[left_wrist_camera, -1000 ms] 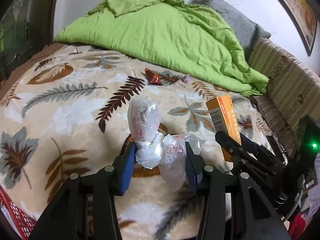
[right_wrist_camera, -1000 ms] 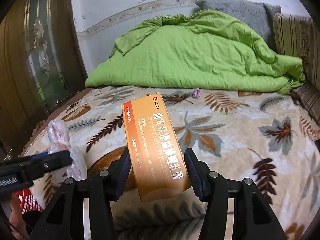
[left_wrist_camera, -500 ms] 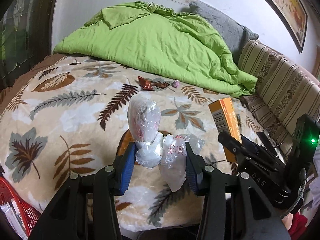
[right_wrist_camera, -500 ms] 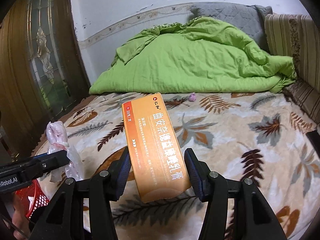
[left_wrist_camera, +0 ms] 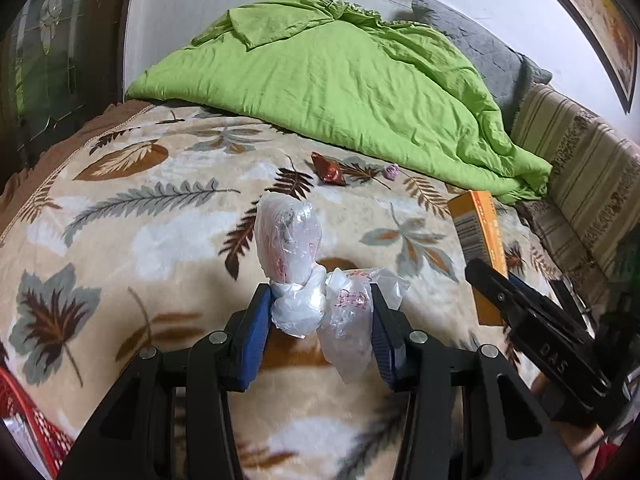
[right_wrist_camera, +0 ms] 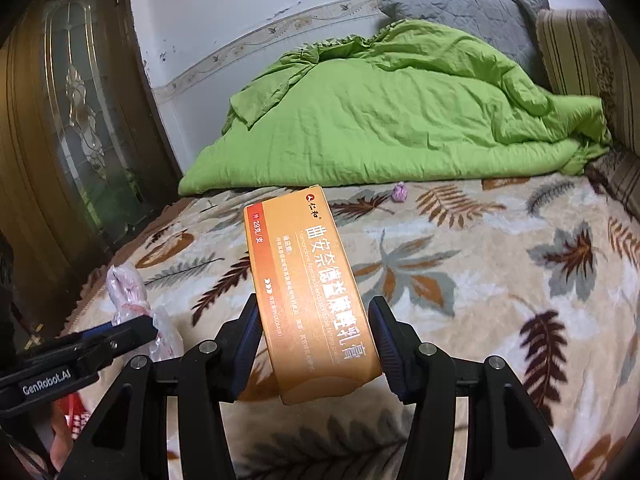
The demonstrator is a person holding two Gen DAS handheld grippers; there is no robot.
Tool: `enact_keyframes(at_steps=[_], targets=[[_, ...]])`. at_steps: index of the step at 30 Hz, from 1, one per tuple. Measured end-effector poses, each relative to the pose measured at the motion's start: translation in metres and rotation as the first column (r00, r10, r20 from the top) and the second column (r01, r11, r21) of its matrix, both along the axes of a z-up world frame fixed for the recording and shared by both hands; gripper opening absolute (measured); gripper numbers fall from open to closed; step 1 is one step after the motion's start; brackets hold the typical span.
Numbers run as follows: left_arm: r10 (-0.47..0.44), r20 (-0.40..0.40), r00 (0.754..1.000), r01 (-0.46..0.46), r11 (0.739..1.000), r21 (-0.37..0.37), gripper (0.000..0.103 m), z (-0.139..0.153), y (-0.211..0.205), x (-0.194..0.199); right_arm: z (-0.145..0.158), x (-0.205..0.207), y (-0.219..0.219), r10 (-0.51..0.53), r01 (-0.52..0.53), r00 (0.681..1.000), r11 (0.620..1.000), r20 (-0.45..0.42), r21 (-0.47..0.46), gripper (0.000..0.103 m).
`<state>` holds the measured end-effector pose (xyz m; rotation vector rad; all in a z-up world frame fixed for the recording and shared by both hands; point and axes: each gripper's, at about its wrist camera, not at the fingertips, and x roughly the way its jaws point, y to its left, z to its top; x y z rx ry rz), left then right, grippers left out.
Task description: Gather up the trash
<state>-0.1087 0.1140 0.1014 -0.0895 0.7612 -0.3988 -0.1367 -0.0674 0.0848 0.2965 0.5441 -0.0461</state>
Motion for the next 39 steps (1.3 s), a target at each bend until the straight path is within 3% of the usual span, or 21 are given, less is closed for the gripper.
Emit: enact_keyframes(at_steps=[10, 14, 16, 19, 24, 33, 39], targets=[[0.022, 0.009, 1.0, -0.022, 1.0, -0.004, 0.045, -0.012, -0.008, 0.026, 0.007, 0.018, -0.005, 0.011, -0.011, 1.0, 1.0, -0.009, 0.006, 0.058], [0.033, 0.023, 0.999, -0.033, 0.999, 0.009, 0.045, -0.018, -0.003, 0.027, 0.005, 0.014, 0.011, 0.039, -0.037, 0.999, 0.996, 0.028, -0.077, 0.058], [0.036, 0.019, 0.999, -0.037, 0.999, 0.009, 0.045, -0.02, -0.001, 0.03, 0.002, 0.015, 0.013, 0.062, -0.06, 0.998, 0.997, 0.028, -0.051, 0.058], [0.044, 0.008, 0.999, -0.044, 0.999, 0.007, 0.045, -0.023, 0.002, 0.033, 0.001, 0.016, 0.019, 0.071, -0.068, 0.997, 0.994, 0.03, -0.088, 0.058], [0.033, -0.011, 0.999, -0.033, 0.999, 0.0, 0.045, -0.027, -0.002, 0.034, -0.004, 0.015, 0.018, 0.087, -0.086, 0.996, 0.994, 0.01, -0.066, 0.058], [0.022, 0.029, 0.999, -0.023, 0.998, 0.064, 0.046, -0.027, -0.017, 0.029, -0.011, 0.019, 0.005, 0.073, -0.073, 0.997, 0.997, -0.015, 0.013, 0.058], [0.027, 0.073, 0.997, -0.035, 0.994, 0.106, 0.046, -0.024, -0.022, 0.021, -0.009, 0.016, 0.005, 0.079, -0.079, 0.997, 0.997, -0.002, 0.01, 0.058]])
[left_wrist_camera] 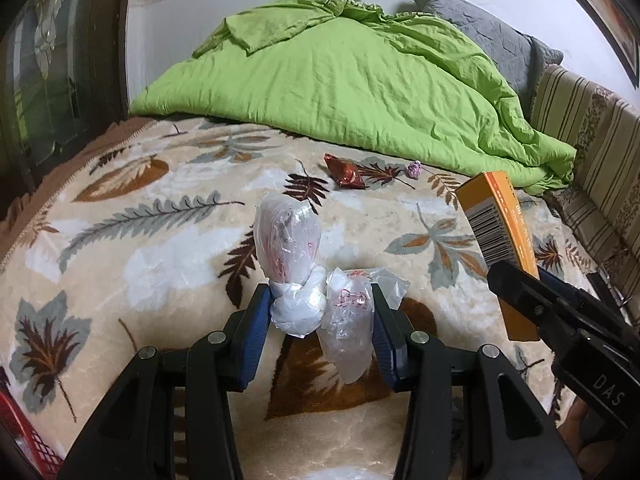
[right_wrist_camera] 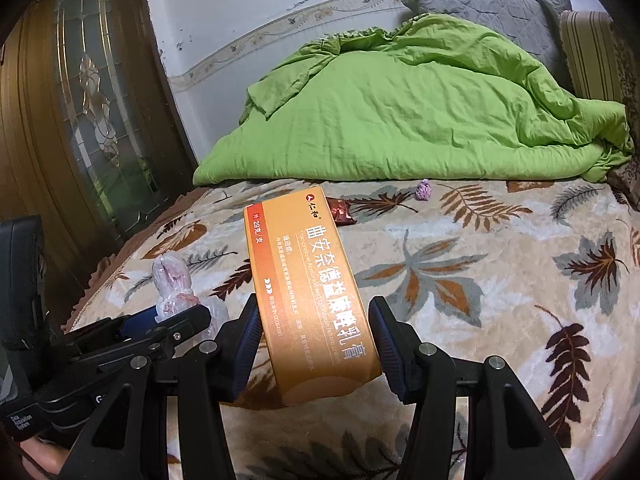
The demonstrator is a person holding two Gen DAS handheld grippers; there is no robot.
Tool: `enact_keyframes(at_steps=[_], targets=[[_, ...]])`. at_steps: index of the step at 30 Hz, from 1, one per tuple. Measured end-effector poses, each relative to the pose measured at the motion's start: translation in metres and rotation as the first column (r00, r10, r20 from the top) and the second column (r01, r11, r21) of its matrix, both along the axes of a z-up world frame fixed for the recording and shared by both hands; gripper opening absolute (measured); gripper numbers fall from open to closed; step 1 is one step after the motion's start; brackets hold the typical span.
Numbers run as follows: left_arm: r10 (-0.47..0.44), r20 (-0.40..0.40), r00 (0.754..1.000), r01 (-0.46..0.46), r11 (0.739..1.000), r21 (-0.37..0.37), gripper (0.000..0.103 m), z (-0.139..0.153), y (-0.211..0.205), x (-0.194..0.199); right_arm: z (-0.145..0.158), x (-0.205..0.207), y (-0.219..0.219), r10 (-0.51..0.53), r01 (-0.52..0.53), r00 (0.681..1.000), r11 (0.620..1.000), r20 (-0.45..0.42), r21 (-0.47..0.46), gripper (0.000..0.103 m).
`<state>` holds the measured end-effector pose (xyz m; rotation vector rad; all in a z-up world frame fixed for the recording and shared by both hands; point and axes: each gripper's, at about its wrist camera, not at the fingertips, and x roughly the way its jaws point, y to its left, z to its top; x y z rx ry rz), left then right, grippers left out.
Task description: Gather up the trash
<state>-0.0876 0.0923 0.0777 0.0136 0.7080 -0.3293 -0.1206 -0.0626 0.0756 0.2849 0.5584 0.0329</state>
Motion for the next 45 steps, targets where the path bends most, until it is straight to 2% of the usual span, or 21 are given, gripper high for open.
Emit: enact_keyframes(at_steps=[17, 35, 41, 45], targets=[[0.002, 0.075, 0.997, -0.007, 0.997, 0.073, 0.046, 0.004, -0.006, -0.013, 0.002, -0.005, 0.0, -0.001, 0.001, 1.0, 1.0, 0.013, -0.011, 0.058], [0.007, 0.076, 0.997, -0.012, 0.997, 0.071, 0.046, 0.006, -0.002, -0.014, 0.002, -0.007, 0.0, -0.003, 0.003, 1.0, 1.0, 0.016, -0.021, 0.058], [0.003, 0.042, 0.999, -0.005, 0.999, 0.032, 0.046, 0.01, 0.006, -0.02, 0.004, -0.009, 0.0, -0.009, 0.009, 1.0, 1.0, 0.025, -0.028, 0.058], [-0.002, 0.03, 1.0, 0.004, 0.999, -0.051, 0.046, 0.037, 0.023, -0.044, 0.006, -0.011, 0.003, 0.03, -0.03, 1.0, 0.999, -0.002, -0.014, 0.058]])
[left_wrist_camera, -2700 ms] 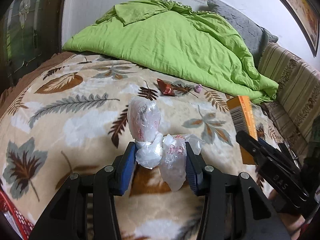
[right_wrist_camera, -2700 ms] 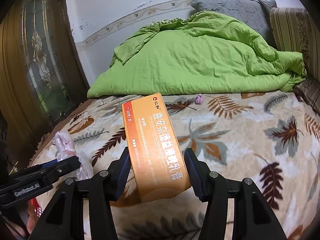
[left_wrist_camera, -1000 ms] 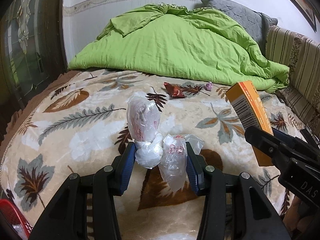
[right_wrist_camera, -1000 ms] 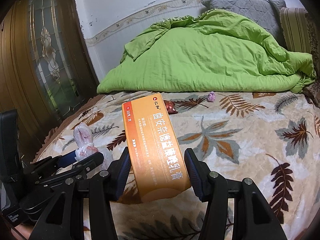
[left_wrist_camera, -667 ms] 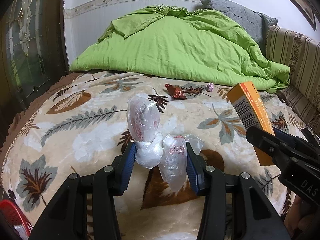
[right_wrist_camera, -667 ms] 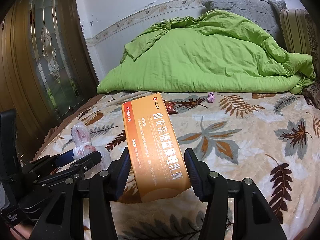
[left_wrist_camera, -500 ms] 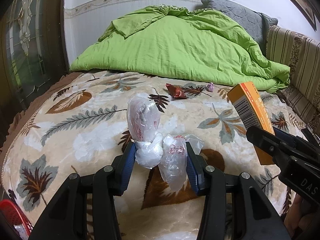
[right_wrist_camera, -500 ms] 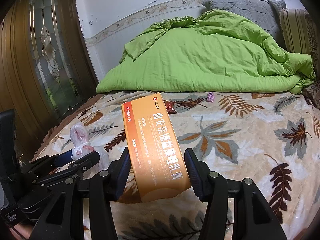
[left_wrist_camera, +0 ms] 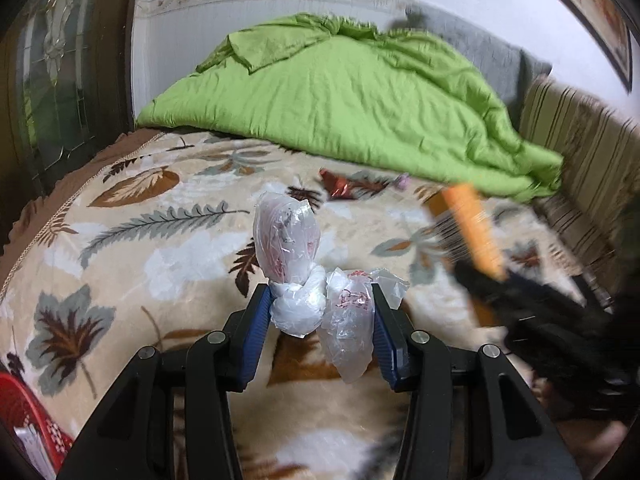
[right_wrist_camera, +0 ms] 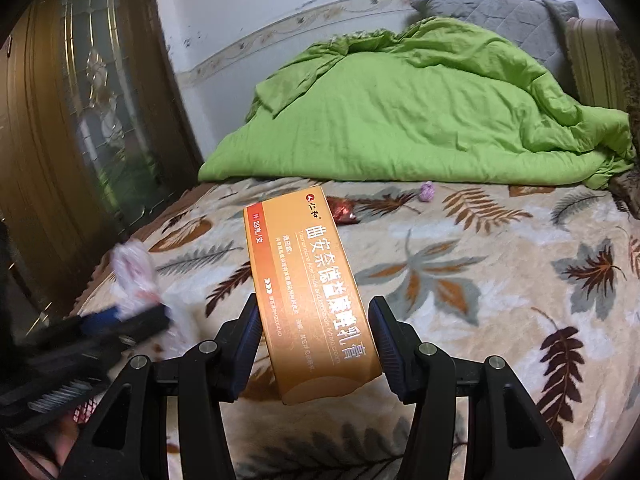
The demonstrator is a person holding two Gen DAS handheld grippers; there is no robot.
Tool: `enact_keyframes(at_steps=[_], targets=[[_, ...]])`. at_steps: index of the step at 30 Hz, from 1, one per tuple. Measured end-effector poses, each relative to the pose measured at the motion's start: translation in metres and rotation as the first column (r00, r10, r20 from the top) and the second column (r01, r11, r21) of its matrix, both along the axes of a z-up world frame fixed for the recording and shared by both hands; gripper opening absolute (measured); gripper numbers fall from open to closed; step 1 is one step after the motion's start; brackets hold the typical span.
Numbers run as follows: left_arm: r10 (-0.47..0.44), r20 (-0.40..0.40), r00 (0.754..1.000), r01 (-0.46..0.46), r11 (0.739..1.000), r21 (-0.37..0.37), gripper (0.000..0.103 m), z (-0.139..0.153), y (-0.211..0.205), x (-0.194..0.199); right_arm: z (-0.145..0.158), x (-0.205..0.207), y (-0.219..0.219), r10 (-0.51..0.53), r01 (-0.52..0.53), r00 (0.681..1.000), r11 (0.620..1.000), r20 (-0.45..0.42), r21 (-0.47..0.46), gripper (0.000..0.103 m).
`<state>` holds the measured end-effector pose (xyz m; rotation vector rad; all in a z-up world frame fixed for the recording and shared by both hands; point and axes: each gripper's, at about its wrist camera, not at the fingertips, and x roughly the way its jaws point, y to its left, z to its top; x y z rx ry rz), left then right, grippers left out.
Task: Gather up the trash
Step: 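Carry the bags and carton to the red wastebasket and open both grippers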
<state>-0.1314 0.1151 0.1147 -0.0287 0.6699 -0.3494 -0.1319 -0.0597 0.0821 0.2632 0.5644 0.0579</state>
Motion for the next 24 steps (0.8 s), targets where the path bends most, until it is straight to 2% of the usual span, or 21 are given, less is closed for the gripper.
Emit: enact_keyframes(at_steps=[4, 6, 9, 12, 14, 17, 19, 21, 24], targets=[[0.034, 0.008, 0.999, -0.033, 0.996, -0.086, 0.046, 0.037, 0.032, -0.023, 0.016, -0.007, 0.022, 0.074, -0.074, 0.997, 0.997, 0.01, 0.01, 0.058], [0.07, 0.025, 0.997, -0.065, 0.988, -0.14, 0.046, 0.06, 0.064, -0.04, 0.03, -0.007, 0.04, 0.133, -0.134, 0.991, 0.991, 0.019, 0.031, 0.058], [0.132, 0.045, 0.99, -0.124, 0.979, -0.159, 0.046, 0.077, 0.108, -0.066, 0.053, -0.006, 0.077, 0.257, -0.258, 0.966, 0.965, 0.035, 0.048, 0.058], [0.25, 0.035, 0.968, -0.242, 0.958, -0.156, 0.046, 0.075, 0.16, -0.094, 0.065, -0.005, 0.119, 0.375, -0.376, 0.926, 0.925, 0.034, 0.051, 0.058], [0.333, -0.02, 0.943, -0.331, 0.929, -0.165, 0.046, 0.063, 0.198, -0.108, 0.066, -0.005, 0.15, 0.455, -0.454, 0.89, 0.888, 0.008, 0.075, 0.058], [0.458, -0.128, 0.88, -0.474, 0.868, -0.149, 0.046, 0.032, 0.252, -0.128, 0.061, -0.006, 0.207, 0.586, -0.58, 0.809, 0.808, -0.041, 0.108, 0.058], [0.519, -0.163, 0.839, -0.539, 0.833, -0.122, 0.046, 0.015, 0.275, -0.138, 0.055, -0.008, 0.241, 0.649, -0.64, 0.758, 0.76, -0.068, 0.112, 0.058], [0.581, -0.209, 0.787, -0.607, 0.79, -0.09, 0.046, -0.005, 0.298, -0.145, 0.046, -0.009, 0.273, 0.698, -0.687, 0.708, 0.716, -0.103, 0.124, 0.058], [0.623, -0.262, 0.737, -0.66, 0.747, -0.081, 0.046, -0.024, 0.323, -0.148, 0.031, -0.009, 0.309, 0.743, -0.728, 0.654, 0.669, -0.142, 0.15, 0.058]])
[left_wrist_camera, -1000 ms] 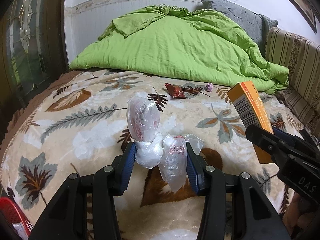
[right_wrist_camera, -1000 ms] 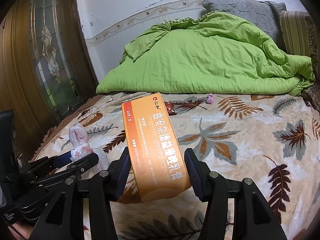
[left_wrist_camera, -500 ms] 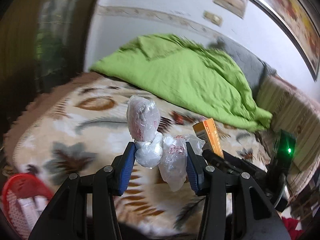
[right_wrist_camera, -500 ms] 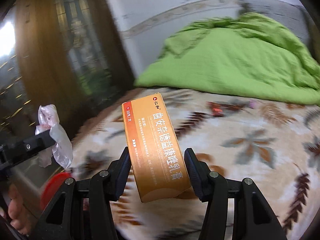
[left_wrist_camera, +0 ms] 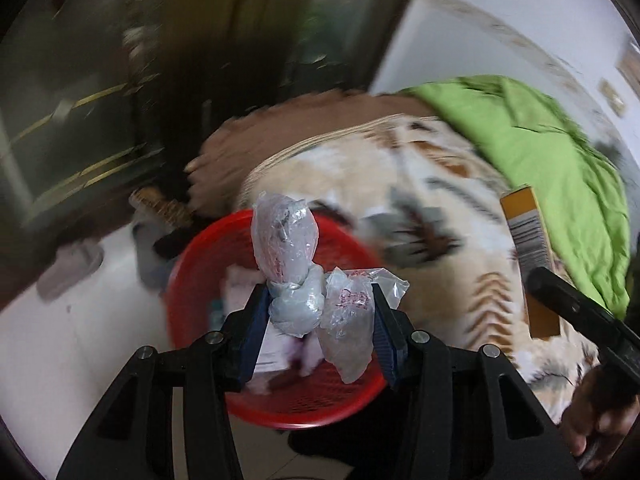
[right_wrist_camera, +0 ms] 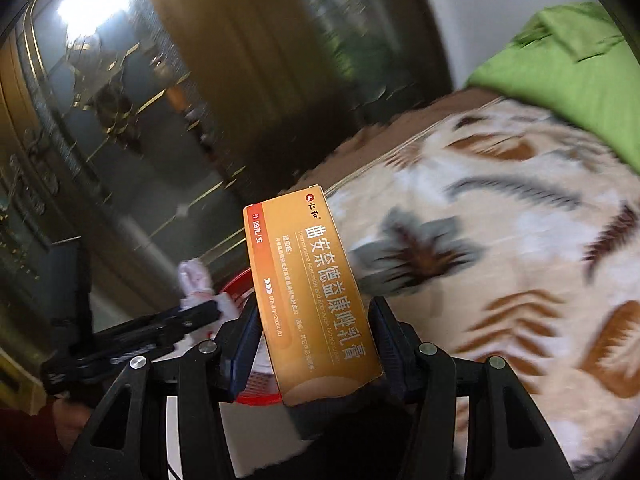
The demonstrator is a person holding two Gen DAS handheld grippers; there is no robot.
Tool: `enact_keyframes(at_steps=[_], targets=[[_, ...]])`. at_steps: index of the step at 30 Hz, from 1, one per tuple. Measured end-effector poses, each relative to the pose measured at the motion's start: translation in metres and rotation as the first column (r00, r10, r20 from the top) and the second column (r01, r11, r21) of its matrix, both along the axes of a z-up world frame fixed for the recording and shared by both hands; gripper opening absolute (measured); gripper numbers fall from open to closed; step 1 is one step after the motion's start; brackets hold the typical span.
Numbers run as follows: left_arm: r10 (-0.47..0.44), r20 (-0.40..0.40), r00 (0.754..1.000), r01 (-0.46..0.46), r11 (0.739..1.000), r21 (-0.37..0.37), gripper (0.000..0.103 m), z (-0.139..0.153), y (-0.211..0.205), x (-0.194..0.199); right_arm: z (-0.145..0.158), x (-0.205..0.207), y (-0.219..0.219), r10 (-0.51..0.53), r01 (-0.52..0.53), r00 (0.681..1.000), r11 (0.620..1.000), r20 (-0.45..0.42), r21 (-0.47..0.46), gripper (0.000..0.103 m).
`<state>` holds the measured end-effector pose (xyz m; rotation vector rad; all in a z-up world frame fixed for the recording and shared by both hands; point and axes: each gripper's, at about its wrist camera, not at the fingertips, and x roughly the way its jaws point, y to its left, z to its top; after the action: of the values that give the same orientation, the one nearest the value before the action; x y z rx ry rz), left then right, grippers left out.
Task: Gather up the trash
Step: 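Carry the bags and carton to the red wastebasket and open both grippers, then move both empty tools back over the bed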
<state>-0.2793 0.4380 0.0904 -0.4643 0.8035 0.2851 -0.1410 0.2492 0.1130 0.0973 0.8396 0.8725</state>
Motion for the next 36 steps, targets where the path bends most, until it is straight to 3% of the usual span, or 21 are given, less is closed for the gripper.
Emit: enact_keyframes(at_steps=[3, 5, 7, 10, 17, 25, 28, 31, 32, 35, 36], targets=[[0.02, -0.031, 0.999, -0.02, 1.0, 0.015, 0.049, -0.012, 0.011, 0.002, -0.014, 0.007, 0.024, 0.028, -0.029, 0.999, 1.0, -0.033, -0.012, 0.059], [0.021, -0.037, 0.999, -0.021, 1.0, 0.018, 0.057, -0.016, 0.013, 0.003, -0.024, 0.016, 0.037, 0.044, -0.044, 0.996, 0.999, -0.072, 0.006, 0.06], [0.029, -0.031, 0.999, -0.028, 1.0, 0.011, 0.063, -0.019, 0.018, 0.001, -0.033, 0.022, 0.047, 0.074, -0.073, 0.991, 0.997, -0.108, 0.012, 0.068], [0.026, -0.03, 0.999, -0.026, 1.0, -0.011, 0.067, -0.019, 0.023, 0.001, -0.032, 0.022, 0.042, 0.05, -0.049, 0.994, 0.999, -0.1, 0.015, 0.068], [-0.014, -0.027, 1.0, 0.014, 1.0, -0.004, 0.067, -0.014, 0.014, 0.013, -0.022, 0.028, -0.022, -0.069, 0.075, 0.992, 0.995, -0.102, 0.065, 0.068], [-0.22, -0.008, 0.976, 0.22, 0.974, 0.059, 0.067, 0.007, -0.055, 0.048, -0.014, 0.028, -0.123, -0.285, 0.289, 0.957, 0.954, -0.057, 0.079, 0.068], [-0.332, -0.002, 0.943, 0.331, 0.94, 0.082, 0.067, 0.021, -0.096, 0.068, -0.014, 0.036, -0.169, -0.399, 0.402, 0.915, 0.912, -0.05, 0.082, 0.068], [-0.445, 0.005, 0.896, 0.443, 0.892, 0.091, 0.067, 0.036, -0.142, 0.092, -0.015, 0.046, -0.221, -0.529, 0.532, 0.847, 0.841, -0.056, 0.094, 0.068], [-0.48, 0.001, 0.877, 0.477, 0.874, 0.094, 0.067, 0.04, -0.158, 0.101, -0.015, 0.048, -0.239, -0.571, 0.574, 0.819, 0.813, -0.052, 0.099, 0.068], [-0.577, -0.013, 0.816, 0.577, 0.813, 0.078, 0.067, 0.049, -0.212, 0.136, -0.014, 0.049, -0.296, -0.717, 0.714, 0.697, 0.695, 0.006, 0.086, 0.068], [-0.604, -0.018, 0.797, 0.604, 0.795, 0.065, 0.067, 0.05, -0.229, 0.149, -0.016, 0.048, -0.307, -0.739, 0.736, 0.674, 0.672, 0.016, 0.083, 0.068]])
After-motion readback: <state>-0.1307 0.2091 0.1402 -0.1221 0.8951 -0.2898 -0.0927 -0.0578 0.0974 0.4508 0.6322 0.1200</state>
